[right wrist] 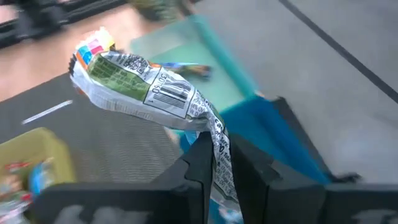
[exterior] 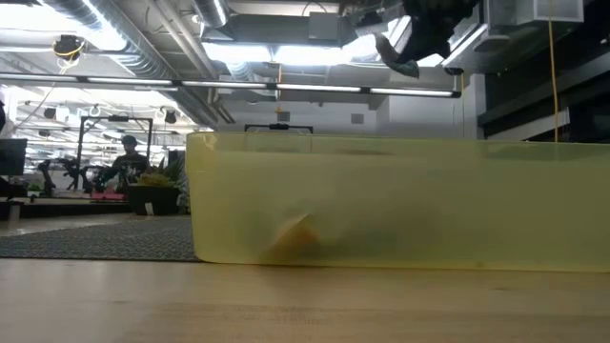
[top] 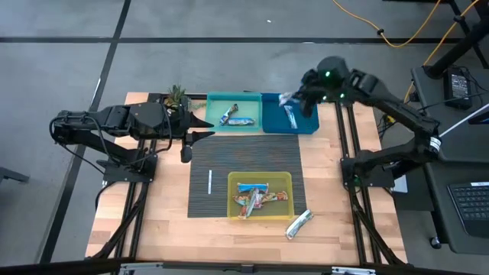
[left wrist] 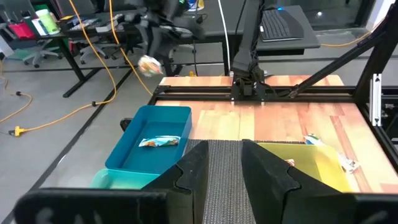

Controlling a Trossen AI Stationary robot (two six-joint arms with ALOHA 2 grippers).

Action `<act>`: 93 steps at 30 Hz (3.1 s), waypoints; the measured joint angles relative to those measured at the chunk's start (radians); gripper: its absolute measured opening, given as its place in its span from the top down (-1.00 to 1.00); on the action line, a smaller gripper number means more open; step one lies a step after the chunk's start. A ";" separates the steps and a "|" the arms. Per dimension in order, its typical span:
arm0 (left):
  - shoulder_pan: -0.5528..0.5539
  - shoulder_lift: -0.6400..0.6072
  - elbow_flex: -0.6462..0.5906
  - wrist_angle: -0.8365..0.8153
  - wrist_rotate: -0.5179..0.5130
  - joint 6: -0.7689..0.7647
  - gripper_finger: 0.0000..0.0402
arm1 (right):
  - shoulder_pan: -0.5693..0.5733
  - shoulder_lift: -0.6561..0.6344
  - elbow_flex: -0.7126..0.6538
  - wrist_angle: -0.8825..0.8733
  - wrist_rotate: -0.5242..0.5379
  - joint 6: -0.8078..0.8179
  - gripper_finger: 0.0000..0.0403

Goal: Pick and place Granola Bars by type
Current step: Put the yellow granola bar into the blue bin

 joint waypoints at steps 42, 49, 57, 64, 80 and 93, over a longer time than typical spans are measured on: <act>0.000 0.010 0.000 0.001 -0.016 -0.056 0.56 | -0.234 0.445 0.040 -0.019 -0.059 -0.319 0.71; 0.000 0.010 0.000 0.001 -0.049 -0.056 0.56 | -0.221 0.502 0.040 0.000 -0.059 -0.384 0.71; 0.000 0.010 0.000 0.001 -0.055 -0.071 0.56 | -0.190 0.580 0.039 0.060 -0.060 -0.456 0.71; 0.000 0.010 0.000 0.001 -0.055 -0.081 0.56 | -0.171 0.641 0.039 0.103 -0.071 -0.487 0.71; 0.000 0.010 0.000 -0.006 -0.056 -0.138 0.56 | -0.168 0.720 0.039 0.115 -0.078 -0.532 0.36; 0.074 -0.083 0.000 -0.168 -0.084 -0.036 0.96 | -0.133 0.639 0.098 0.106 -0.110 -0.449 0.01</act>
